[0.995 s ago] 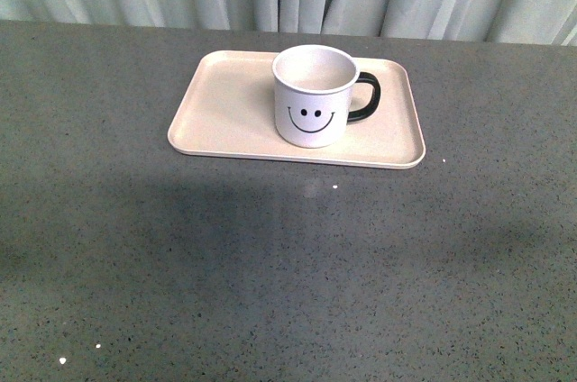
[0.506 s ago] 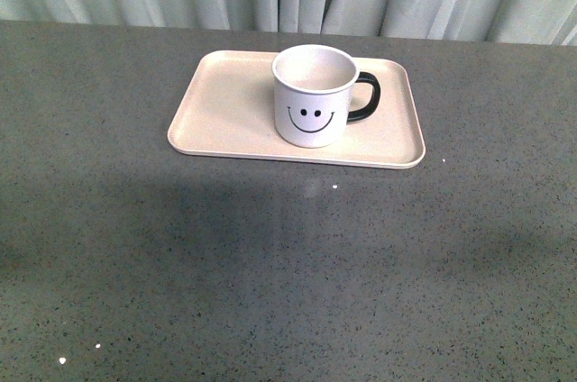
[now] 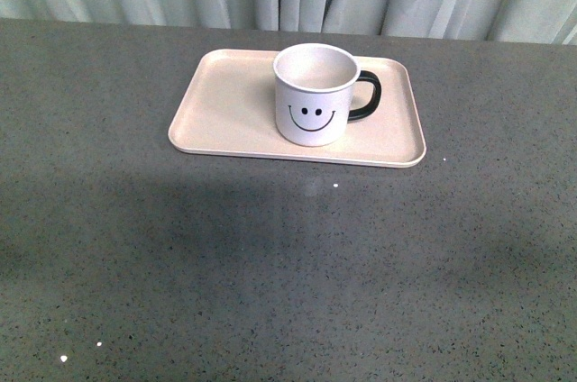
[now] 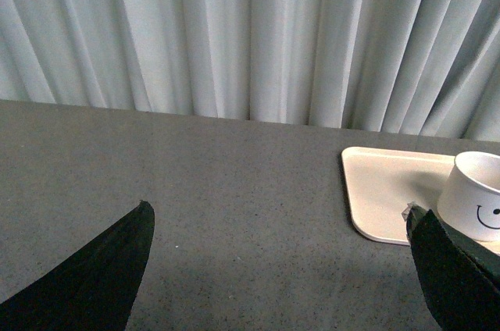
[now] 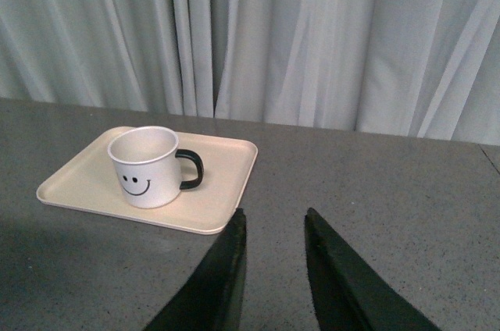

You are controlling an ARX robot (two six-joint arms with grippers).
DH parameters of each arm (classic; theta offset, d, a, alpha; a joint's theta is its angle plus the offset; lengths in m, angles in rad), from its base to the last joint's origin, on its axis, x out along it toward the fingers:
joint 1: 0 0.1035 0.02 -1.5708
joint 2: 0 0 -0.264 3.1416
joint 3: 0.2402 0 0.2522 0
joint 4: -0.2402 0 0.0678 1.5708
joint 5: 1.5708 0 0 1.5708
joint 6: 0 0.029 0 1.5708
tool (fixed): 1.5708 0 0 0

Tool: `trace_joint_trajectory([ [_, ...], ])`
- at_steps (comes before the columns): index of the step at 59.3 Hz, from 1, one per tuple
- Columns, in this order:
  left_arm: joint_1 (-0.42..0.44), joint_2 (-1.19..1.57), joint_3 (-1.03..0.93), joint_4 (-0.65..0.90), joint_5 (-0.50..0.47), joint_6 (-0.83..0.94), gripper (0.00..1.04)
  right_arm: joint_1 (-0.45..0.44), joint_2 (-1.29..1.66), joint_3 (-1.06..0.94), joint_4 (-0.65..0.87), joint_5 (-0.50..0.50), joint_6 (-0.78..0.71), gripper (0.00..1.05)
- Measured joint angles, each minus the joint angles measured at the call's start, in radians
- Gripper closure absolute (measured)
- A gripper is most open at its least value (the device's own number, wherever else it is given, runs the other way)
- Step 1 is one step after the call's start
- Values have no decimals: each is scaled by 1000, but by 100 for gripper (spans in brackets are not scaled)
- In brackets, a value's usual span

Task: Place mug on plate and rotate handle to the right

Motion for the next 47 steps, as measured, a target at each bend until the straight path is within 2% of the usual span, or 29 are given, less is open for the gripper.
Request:
trace_joint_trajectory([
  [22,0,0,0,0,0,0,9,0,0,0,0,0,0,9],
  [47,0,0,0,0,0,0,9,0,0,0,0,0,0,9],
])
